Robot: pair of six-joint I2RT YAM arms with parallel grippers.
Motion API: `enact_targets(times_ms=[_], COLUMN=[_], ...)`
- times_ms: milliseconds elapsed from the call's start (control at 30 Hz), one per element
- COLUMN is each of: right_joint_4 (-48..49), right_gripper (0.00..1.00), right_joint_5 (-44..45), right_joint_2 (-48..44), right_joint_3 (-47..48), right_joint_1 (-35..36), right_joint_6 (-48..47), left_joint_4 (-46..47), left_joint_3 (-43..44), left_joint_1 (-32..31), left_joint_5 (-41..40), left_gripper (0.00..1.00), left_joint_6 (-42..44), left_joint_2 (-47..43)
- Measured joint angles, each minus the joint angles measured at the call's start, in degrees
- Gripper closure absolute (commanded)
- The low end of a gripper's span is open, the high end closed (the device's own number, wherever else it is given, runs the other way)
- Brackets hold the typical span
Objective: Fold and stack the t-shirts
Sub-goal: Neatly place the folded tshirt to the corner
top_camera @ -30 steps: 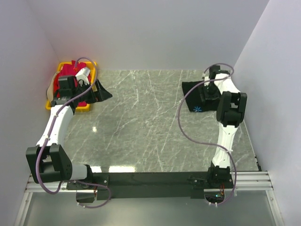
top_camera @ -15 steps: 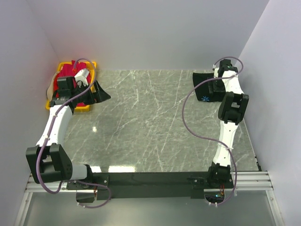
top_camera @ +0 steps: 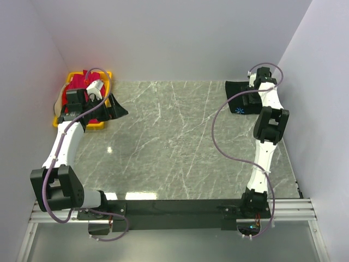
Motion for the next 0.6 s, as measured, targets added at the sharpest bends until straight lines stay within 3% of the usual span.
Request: enact_targets(times_ms=[267, 467, 600], right_joint_4=[3.48, 4.0, 5.27], right_gripper=[0.05, 0.04, 0.02], right_joint_5=[-5.84, -11.54, -13.79], right_joint_2=[-9.84, -27.21, -42.01], right_joint_3=[-4.7, -6.21, -16.55], right_joint_1=[1.81, 4.44, 7.37], right_joint_6=[1.38, 3.04, 4.22], left_joint_4=[0.61, 3.48, 1.05], left_joint_3=[0.57, 0.98, 6.71], left_joint_1=[0.04, 0.09, 0.09], left_joint_5=[-0.24, -2.73, -4.79], left_gripper=[0.01, 0.01, 0.01], left_joint_6=[0.61, 1.07, 3.1], left_joint_2=[-0.02, -2.91, -2.4])
